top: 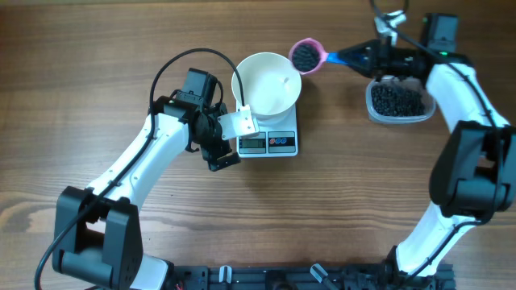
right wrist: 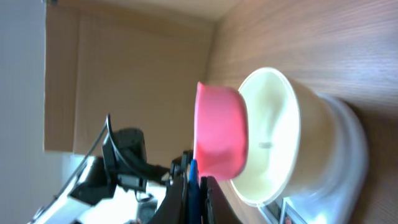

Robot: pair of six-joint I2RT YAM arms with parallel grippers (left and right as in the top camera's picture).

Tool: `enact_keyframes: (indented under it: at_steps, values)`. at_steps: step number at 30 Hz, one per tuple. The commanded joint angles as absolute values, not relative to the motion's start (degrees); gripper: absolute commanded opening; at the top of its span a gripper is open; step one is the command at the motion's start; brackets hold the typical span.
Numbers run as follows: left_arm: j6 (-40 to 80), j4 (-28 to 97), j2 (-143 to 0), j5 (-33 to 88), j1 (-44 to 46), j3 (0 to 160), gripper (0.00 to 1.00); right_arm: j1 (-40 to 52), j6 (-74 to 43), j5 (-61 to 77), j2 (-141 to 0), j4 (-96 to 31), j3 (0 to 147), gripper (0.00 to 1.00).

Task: Scoop item into bowl and weigh 150g on scale
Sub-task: 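Tilt the scoop with the right gripper to pour beans into the bowl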

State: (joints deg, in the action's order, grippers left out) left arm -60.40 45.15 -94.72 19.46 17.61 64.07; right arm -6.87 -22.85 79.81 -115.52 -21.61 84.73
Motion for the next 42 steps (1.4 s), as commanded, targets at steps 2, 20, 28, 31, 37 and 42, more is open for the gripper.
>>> enact_keyframes:
  at_steps: [2,20,28,31,37,42]
  values:
    - [-61.3,45.2,-95.4,20.5,17.3,63.8,1.0,-2.0,-30.5,80.5,-116.0,-11.4,85.3,0.04]
    - [-61.3,45.2,-95.4,20.6,17.4,63.8,1.0,4.1,-2.3,56.5,-116.0,-24.7,85.0,0.04]
    - [-61.3,45.2,-95.4,20.6,17.4,63.8,1.0,7.1,7.6,48.8,-115.9,-22.7,85.1,0.04]
    - [-61.3,45.2,-95.4,20.6,17.3,63.8,1.0,7.2,7.8,50.3,-114.7,-22.1,85.2,0.04]
    - [-61.3,45.2,-95.4,20.6,17.3,63.8,1.0,8.2,11.8,49.7,-109.6,-21.7,85.2,0.04]
    - [-61.3,45.2,-95.4,20.6,17.4,63.8,1.0,10.5,21.6,45.9,-108.9,-25.8,85.2,0.04]
